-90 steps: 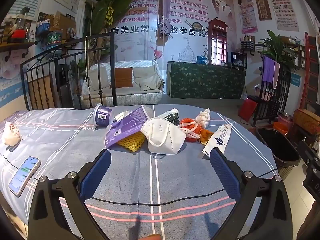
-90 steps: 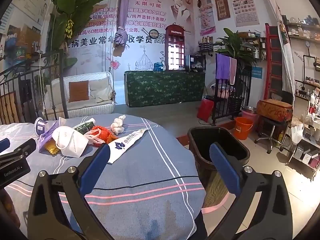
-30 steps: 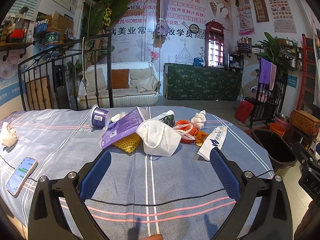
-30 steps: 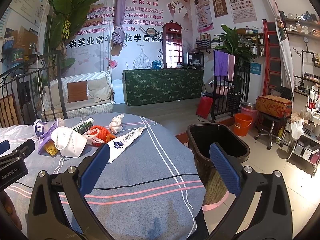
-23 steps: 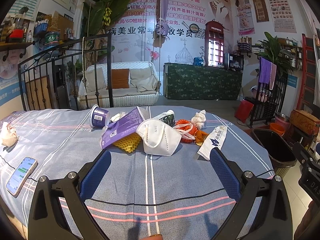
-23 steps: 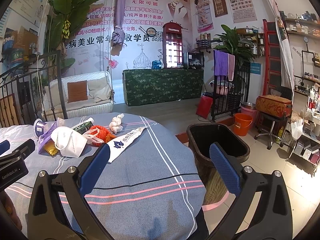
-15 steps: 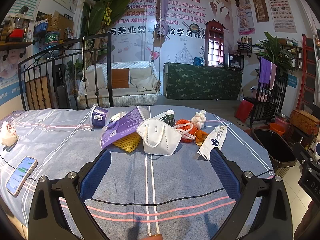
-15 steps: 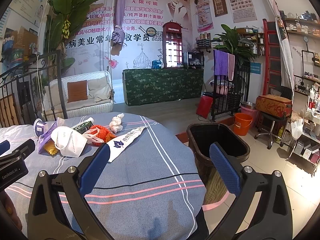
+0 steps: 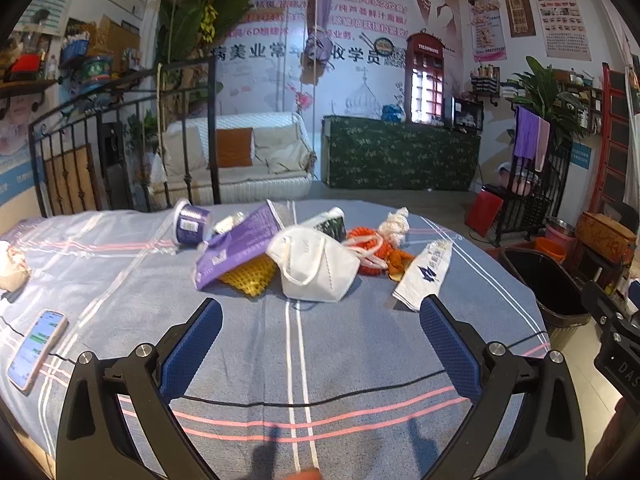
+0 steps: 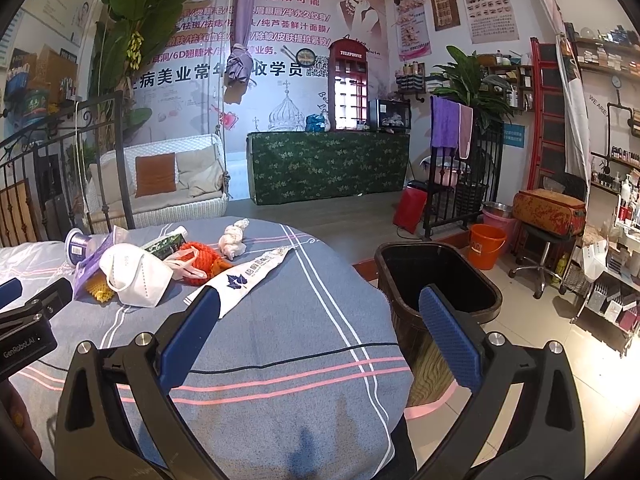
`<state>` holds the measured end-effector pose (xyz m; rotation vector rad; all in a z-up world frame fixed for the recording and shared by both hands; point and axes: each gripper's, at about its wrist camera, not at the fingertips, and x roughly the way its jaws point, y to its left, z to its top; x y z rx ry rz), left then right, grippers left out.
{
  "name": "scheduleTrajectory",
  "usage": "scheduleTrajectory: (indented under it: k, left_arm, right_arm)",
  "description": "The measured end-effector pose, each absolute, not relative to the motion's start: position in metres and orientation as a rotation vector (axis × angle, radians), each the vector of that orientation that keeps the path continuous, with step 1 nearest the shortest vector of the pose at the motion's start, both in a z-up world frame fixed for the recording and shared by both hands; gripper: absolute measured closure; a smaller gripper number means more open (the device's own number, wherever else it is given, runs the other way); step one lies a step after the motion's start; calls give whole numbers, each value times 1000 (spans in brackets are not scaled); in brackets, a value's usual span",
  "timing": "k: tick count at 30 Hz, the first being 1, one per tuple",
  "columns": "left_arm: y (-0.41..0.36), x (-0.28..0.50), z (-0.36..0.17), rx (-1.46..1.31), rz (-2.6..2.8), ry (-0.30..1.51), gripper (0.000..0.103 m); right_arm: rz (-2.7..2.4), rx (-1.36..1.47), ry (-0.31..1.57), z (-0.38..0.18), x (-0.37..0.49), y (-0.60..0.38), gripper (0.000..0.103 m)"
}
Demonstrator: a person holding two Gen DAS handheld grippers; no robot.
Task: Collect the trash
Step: 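Reach the right tool to the white logo paper strip and grasp it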
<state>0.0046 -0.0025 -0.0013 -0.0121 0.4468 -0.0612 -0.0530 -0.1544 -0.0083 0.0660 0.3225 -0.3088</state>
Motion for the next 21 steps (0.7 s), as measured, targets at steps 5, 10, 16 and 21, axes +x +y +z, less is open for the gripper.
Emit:
scheduleTrajectory:
  k: [5, 10, 16, 21]
  left_arm:
    - [8, 15, -16, -66, -127, 546, 5]
    - [17, 24, -25, -58, -149, 599, 5]
    - [26, 40, -29, -24, -168, 657, 5]
    - [37, 77, -30, -62, -198, 745, 5]
  right_arm:
    - [-286, 34, 361, -17, -39, -152, 5]
    - [-193, 4, 413, -26, -19, -147, 5]
    - [-110, -17, 539, -39, 21, -144, 5]
    - [-24, -27, 661, -47, 71, -144, 5]
